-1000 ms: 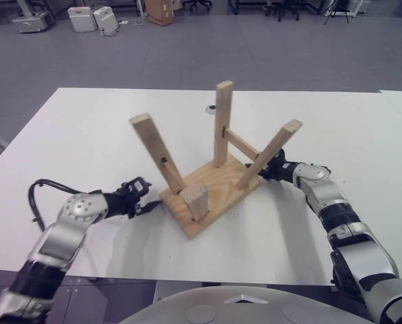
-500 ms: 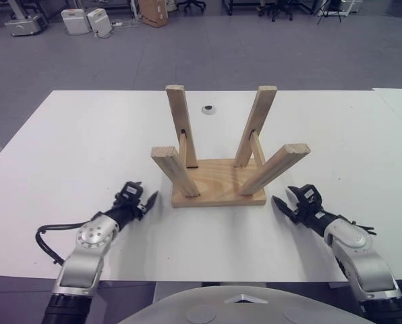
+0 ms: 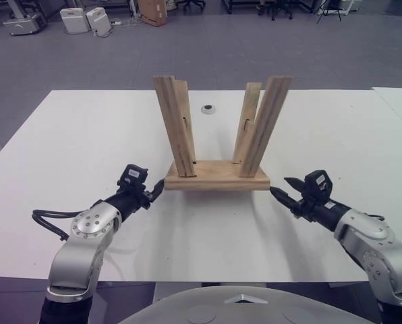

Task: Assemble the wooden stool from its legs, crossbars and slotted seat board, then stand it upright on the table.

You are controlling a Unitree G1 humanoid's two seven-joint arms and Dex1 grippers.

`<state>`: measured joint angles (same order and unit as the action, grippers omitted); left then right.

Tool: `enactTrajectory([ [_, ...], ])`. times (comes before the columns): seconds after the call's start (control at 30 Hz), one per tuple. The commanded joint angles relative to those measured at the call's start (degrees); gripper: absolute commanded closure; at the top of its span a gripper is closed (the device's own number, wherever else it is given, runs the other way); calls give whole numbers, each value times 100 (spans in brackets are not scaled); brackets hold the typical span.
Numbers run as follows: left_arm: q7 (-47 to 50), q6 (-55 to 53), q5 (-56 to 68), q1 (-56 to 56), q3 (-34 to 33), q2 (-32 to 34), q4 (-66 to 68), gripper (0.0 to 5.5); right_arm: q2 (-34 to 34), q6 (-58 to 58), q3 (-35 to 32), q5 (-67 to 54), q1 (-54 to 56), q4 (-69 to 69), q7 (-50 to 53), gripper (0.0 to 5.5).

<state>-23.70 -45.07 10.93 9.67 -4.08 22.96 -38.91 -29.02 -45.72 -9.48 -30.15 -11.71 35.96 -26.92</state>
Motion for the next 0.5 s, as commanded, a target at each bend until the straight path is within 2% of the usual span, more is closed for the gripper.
enactTrajectory([
  [0.03, -939, -272, 1527, -633, -19, 90, -1029, 244, -236, -471, -156, -1790, 779, 973, -682, 250],
  [0.23, -1324, 638, 732, 80, -151, 985, 50, 244, -1045, -223, 67, -838, 447, 569, -841, 250],
  [0.33, -1699, 1539, 286, 200, -598, 1703, 1026, 244, -1930, 605, 103, 373, 279, -323, -1100, 250],
  [0.43, -2684, 2477, 195, 334, -608, 2412, 1843, 244, -2458, 1312, 170, 630, 85, -977, -2097, 250],
  [0.5, -3507, 2465, 881, 126, -544, 2507, 1943, 244, -2228, 1473, 339, 304, 371, -1340, -2605, 250],
])
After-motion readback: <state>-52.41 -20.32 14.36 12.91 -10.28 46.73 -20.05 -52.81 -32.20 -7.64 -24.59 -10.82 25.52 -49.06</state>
